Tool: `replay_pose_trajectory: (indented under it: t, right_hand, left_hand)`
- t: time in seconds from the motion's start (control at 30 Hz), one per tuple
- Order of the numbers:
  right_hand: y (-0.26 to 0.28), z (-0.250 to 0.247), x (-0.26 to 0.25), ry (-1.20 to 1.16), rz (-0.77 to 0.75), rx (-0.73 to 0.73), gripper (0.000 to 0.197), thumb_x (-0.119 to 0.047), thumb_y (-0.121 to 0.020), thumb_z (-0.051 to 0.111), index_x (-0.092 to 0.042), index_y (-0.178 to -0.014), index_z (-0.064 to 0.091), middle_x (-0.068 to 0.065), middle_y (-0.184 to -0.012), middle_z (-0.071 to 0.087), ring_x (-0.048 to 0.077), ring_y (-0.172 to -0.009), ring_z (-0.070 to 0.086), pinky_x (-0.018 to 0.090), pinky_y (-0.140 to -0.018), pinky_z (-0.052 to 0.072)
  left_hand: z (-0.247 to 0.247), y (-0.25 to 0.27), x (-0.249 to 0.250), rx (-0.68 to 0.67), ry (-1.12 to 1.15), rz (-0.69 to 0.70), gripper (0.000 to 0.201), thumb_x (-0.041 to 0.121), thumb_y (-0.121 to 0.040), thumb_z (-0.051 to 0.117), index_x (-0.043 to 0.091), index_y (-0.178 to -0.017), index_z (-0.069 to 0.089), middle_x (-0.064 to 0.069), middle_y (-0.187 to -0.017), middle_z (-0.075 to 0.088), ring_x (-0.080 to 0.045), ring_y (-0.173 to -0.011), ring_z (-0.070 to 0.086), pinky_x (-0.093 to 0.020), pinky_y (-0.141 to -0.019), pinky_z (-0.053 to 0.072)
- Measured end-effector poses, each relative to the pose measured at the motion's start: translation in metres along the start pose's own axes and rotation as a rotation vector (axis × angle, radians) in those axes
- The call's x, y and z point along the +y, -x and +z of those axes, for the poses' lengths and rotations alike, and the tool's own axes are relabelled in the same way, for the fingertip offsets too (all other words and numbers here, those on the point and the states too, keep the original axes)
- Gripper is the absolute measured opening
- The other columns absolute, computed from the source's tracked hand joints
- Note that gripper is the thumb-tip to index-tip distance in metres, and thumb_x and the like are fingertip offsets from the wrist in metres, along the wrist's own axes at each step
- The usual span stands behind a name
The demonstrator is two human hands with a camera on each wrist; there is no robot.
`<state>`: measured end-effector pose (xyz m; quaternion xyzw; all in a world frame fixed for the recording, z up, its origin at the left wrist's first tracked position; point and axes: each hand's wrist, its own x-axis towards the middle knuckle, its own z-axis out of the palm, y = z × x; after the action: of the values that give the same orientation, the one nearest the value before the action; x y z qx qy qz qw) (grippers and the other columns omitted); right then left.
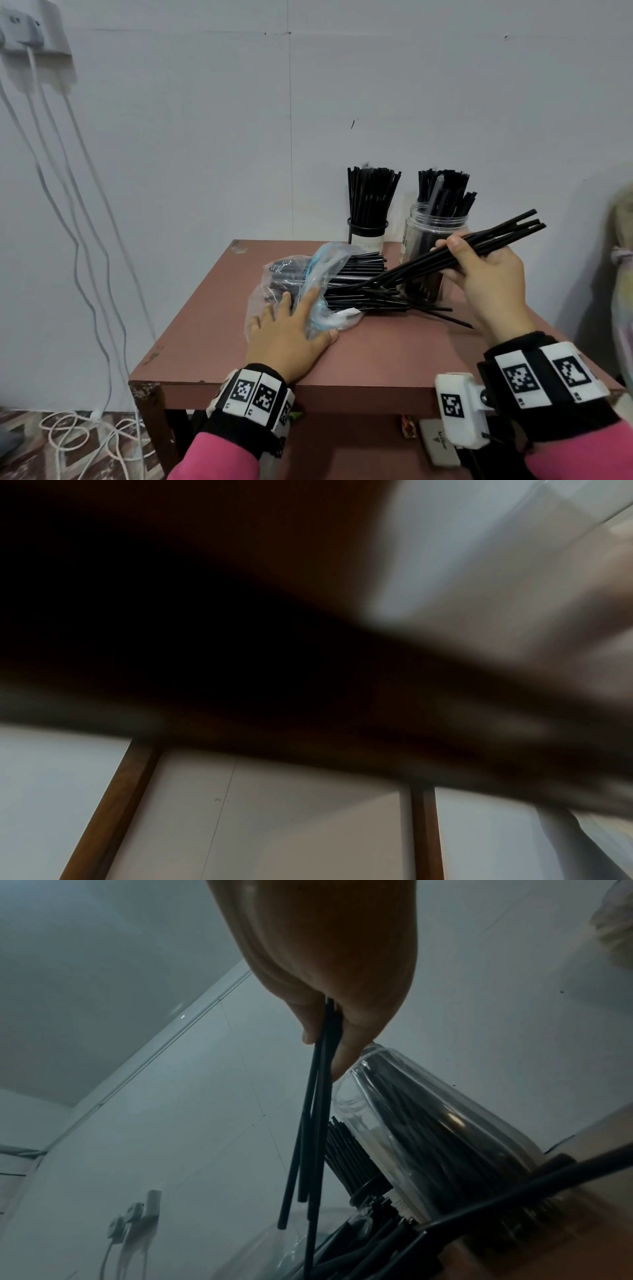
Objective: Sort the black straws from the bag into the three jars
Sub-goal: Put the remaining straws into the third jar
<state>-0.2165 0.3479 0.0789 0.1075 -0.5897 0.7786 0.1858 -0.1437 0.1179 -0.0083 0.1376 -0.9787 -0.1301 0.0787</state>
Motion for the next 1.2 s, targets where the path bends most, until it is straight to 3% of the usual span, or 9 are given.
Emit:
replay_pose_trajectory:
  t: [0.2,0.37,0.5,0.63,0.77,0.9,1.0,1.1,1.2]
  right_hand:
    - [0.004,-0.004,0.005,-0.136,0.125,0.074,0.006,-0.009,-0.095,0.058,-0.008,-0.091,0.062,0.011,-0.089,0.069,0.021,-0.090,0.069,0.021,-0.066,0.057]
    - [0.000,-0.006,-0.009,-0.096,0.081,0.055,0.006,-0.009,-0.095,0.057,-0.005,-0.094,0.062,0.012,-0.090,0.068,0.022,-0.090,0.069,0.023,-0.070,0.059]
    - [-0.009,-0.011,-0.029,-0.058,0.019,0.041,0.012,-0.009,-0.096,0.057,-0.012,-0.085,0.062,0.002,-0.078,0.071,0.015,-0.081,0.071,0.029,-0.076,0.060]
    - [-0.035,-0.013,-0.079,-0.070,-0.083,0.033,0.014,-0.007,-0.095,0.055,-0.015,-0.083,0.057,-0.006,-0.064,0.071,0.007,-0.071,0.071,0.020,-0.064,0.057]
    - [-0.075,-0.011,-0.148,0.120,-0.234,-0.064,0.016,-0.008,-0.094,0.059,-0.015,-0.079,0.055,-0.003,-0.068,0.065,0.006,-0.070,0.070,0.021,-0.062,0.056]
    - [-0.109,0.005,-0.179,0.395,-0.238,-0.137,0.017,-0.006,-0.090,0.064,-0.008,-0.075,0.055,0.007,-0.075,0.061,0.010,-0.066,0.070,0.026,-0.061,0.060]
    - [-0.127,0.022,-0.172,0.504,-0.157,-0.128,0.020,-0.002,-0.088,0.065,-0.005,-0.075,0.050,0.012,-0.079,0.059,0.015,-0.065,0.067,0.036,-0.059,0.060]
    - [-0.131,0.035,-0.148,0.579,-0.090,-0.087,0.024,-0.001,-0.086,0.068,-0.006,-0.073,0.049,0.013,-0.079,0.060,0.026,-0.074,0.068,0.046,-0.071,0.060]
    - [-0.125,0.039,-0.114,0.744,-0.111,-0.054,0.019,-0.009,-0.083,0.072,-0.005,-0.083,0.053,0.016,-0.095,0.064,0.031,-0.084,0.067,0.043,-0.070,0.058]
  left_hand:
    - [0.001,-0.001,0.000,0.000,-0.006,-0.003,0.078,0.080,-0.082,0.032,0.055,-0.144,-0.009,-0.002,-0.162,0.003,-0.032,-0.147,0.010,-0.051,-0.117,0.012]
    - [0.000,0.000,0.001,0.002,-0.004,-0.005,0.078,0.079,-0.082,0.032,0.055,-0.145,-0.008,-0.002,-0.162,0.003,-0.032,-0.147,0.010,-0.051,-0.116,0.012]
    - [0.001,0.000,0.000,0.003,0.000,-0.004,0.077,0.079,-0.083,0.032,0.056,-0.143,-0.010,-0.002,-0.162,0.002,-0.032,-0.147,0.009,-0.051,-0.117,0.011]
    - [0.000,0.001,0.001,0.005,0.003,-0.004,0.077,0.078,-0.084,0.032,0.056,-0.143,-0.011,-0.001,-0.162,0.002,-0.031,-0.147,0.009,-0.050,-0.117,0.011]
    - [0.000,0.002,0.001,0.012,-0.006,-0.002,0.077,0.077,-0.084,0.031,0.056,-0.143,-0.013,-0.001,-0.162,0.003,-0.031,-0.147,0.009,-0.049,-0.116,0.012]
    - [0.001,0.001,0.001,0.021,-0.019,-0.001,0.077,0.078,-0.084,0.030,0.056,-0.142,-0.015,-0.001,-0.162,0.002,-0.030,-0.147,0.010,-0.049,-0.117,0.013]
    - [0.001,0.002,0.001,0.019,-0.017,0.000,0.077,0.079,-0.084,0.029,0.056,-0.142,-0.015,-0.001,-0.162,0.002,-0.030,-0.147,0.009,-0.048,-0.117,0.013]
    - [0.000,0.003,0.001,0.020,-0.023,0.001,0.077,0.078,-0.084,0.029,0.056,-0.142,-0.017,-0.001,-0.162,0.002,-0.029,-0.147,0.010,-0.048,-0.117,0.013]
    - [-0.002,0.004,0.002,0.017,-0.016,0.005,0.076,0.077,-0.085,0.029,0.056,-0.142,-0.016,-0.001,-0.162,0.002,-0.029,-0.147,0.010,-0.048,-0.117,0.013]
